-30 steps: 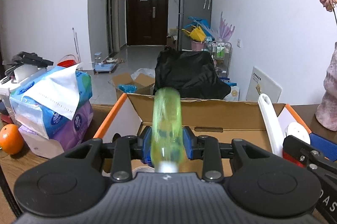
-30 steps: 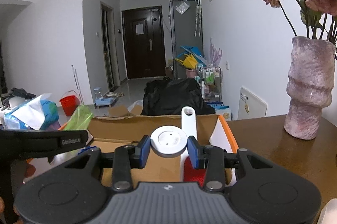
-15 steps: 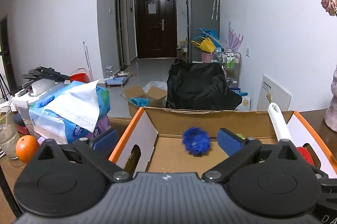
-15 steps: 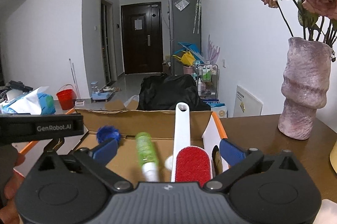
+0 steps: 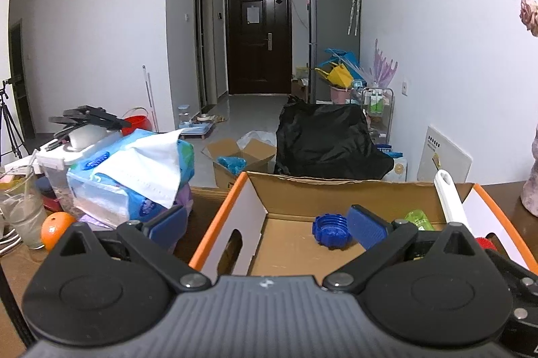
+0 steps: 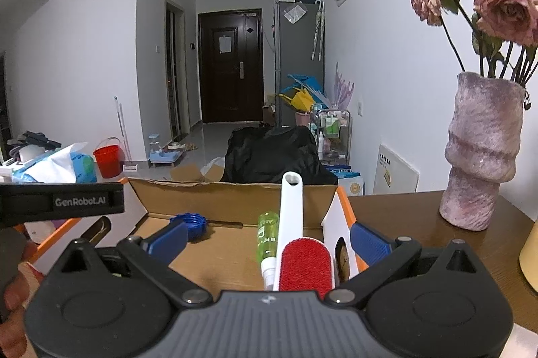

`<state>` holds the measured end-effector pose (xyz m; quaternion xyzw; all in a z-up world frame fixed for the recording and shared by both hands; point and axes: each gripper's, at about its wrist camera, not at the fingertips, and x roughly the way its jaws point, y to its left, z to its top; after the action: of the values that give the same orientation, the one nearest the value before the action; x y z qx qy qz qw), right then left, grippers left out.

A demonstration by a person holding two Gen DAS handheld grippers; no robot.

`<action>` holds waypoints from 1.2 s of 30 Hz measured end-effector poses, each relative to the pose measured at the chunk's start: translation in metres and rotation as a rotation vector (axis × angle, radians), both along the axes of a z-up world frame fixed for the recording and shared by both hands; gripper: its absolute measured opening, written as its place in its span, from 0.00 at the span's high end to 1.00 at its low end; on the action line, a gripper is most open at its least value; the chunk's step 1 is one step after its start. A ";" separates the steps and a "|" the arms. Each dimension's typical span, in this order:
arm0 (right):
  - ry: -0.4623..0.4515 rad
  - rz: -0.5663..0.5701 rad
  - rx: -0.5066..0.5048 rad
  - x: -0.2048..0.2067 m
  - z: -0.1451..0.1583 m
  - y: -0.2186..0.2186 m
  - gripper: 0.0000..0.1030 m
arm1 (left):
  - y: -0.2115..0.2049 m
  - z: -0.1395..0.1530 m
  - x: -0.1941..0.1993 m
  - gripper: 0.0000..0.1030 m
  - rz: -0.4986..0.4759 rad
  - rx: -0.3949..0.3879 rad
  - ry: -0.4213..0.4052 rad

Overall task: Organize rigid objects
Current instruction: 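Withdraw both open tools from the box back over the table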

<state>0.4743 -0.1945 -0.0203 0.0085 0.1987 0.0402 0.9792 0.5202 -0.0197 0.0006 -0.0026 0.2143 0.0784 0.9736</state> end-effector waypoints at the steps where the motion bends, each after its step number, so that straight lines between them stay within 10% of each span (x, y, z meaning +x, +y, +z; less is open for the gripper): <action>1: -0.002 0.002 -0.002 -0.002 0.001 0.000 0.00 | 0.001 0.001 -0.002 0.00 0.000 -0.002 -0.001; 36: 0.021 0.075 -0.062 -0.084 0.001 -0.026 0.00 | 0.020 -0.011 -0.093 0.00 -0.024 0.069 0.028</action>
<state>0.3905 -0.2203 -0.0190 -0.0290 0.2105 0.0705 0.9746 0.4272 0.0008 -0.0101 0.0344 0.2253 0.0742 0.9709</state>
